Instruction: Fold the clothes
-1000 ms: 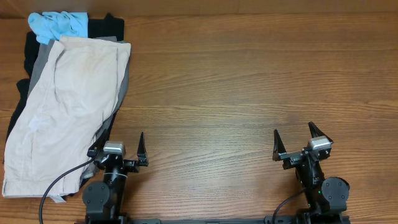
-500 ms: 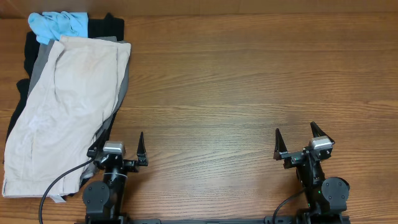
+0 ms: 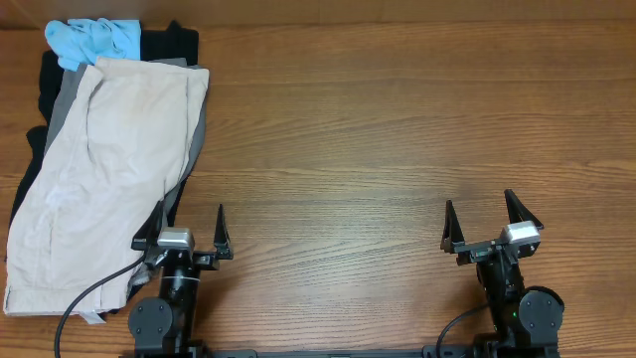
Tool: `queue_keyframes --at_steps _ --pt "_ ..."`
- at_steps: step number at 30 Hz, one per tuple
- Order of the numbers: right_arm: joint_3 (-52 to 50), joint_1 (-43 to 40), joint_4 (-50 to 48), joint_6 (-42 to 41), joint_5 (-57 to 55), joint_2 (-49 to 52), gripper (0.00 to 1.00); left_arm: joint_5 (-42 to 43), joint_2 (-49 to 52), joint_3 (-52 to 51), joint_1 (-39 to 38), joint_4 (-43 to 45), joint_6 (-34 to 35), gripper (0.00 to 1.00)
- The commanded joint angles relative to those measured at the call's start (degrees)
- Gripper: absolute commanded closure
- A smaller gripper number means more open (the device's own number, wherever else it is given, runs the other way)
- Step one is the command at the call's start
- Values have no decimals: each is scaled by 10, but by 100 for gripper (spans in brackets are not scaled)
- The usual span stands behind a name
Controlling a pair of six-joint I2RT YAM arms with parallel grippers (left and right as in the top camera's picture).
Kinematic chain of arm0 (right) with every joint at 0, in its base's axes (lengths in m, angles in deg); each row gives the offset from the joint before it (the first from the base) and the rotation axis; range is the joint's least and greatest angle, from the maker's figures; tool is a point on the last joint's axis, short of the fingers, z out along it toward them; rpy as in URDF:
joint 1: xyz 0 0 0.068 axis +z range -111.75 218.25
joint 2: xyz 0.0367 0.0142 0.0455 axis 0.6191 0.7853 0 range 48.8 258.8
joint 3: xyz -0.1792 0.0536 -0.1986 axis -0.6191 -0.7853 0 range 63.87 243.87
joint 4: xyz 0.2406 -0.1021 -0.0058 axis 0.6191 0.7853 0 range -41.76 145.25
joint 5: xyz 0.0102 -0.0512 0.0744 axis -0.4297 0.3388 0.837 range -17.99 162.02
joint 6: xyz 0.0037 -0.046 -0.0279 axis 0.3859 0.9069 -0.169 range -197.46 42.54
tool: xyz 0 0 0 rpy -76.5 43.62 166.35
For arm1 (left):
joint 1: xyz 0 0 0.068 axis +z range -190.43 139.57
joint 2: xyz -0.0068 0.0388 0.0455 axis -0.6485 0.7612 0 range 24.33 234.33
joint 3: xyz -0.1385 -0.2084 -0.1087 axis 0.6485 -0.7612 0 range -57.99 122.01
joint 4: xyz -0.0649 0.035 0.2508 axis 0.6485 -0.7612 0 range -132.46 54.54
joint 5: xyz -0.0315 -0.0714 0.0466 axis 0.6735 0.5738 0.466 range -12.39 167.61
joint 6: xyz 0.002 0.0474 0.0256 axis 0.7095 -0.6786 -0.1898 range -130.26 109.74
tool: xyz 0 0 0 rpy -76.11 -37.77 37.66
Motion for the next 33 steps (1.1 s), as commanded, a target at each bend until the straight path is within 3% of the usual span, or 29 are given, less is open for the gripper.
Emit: queue_keyframes --at_steps 1,10,18,26,33 --pt "28 5 -6 0 -10 -6 0 -8 -7 36 -3 3 5 0" --pt "99 5 -6 0 -19 -6 0 -8 -7 101 -3 -9 4 0" --pt "208 5 37 0 -20 -4 0 -49 28 218 -3 -132 28 0" --pt "356 5 164 -2 37 83 0 -54 230 422 -3 -257 16 0" --pt "512 5 315 -23 59 276 0 -50 490 689 -3 -484 13 0"
